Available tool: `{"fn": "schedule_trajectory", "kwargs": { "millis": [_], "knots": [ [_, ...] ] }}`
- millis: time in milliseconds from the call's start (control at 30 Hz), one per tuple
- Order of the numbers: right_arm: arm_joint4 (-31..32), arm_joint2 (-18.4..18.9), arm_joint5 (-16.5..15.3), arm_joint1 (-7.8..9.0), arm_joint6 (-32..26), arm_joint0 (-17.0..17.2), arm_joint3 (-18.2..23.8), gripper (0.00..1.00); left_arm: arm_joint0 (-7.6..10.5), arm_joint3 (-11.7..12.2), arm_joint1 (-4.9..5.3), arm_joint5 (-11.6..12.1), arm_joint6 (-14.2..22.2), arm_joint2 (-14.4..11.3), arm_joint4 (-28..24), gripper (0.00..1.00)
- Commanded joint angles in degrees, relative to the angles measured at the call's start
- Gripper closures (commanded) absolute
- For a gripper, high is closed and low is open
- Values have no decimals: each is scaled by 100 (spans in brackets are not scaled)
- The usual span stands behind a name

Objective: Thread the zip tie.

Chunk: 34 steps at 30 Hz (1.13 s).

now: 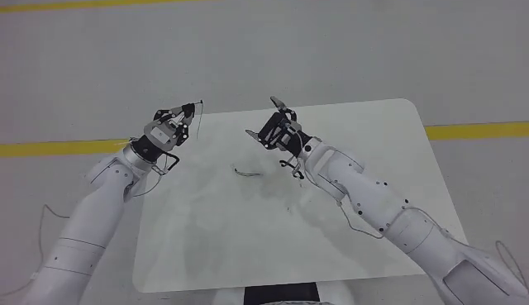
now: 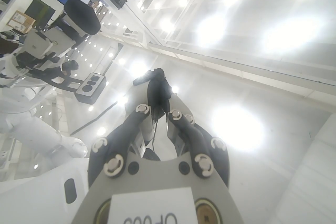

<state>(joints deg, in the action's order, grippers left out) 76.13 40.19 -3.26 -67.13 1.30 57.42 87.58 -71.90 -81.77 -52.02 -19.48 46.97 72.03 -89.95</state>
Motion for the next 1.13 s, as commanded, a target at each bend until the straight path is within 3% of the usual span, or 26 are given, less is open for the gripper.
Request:
{"fn": "schedule_trajectory", "kwargs": {
  "millis": [0,67,233,433,500,1100],
  "knots": [
    [-117,104,-23,-2,57,51,42,0,0,0,0,0,0,0,0,100],
    [-515,347,-55,7,215,164,57,0,-9,-69,-9,0,-57,-1,21,100],
    [-1170,901,-361,65,449,408,89,0,-6,-56,9,0,185,-17,132,100],
    [-1643,1363,-575,103,438,650,221,0,89,-52,105,0,627,-353,330,100],
    [-1656,1390,-584,104,417,665,227,0,136,-25,135,0,734,-452,311,100],
    [-1656,1390,-584,104,417,665,227,0,136,-25,135,0,734,-452,311,100]
  ]
}}
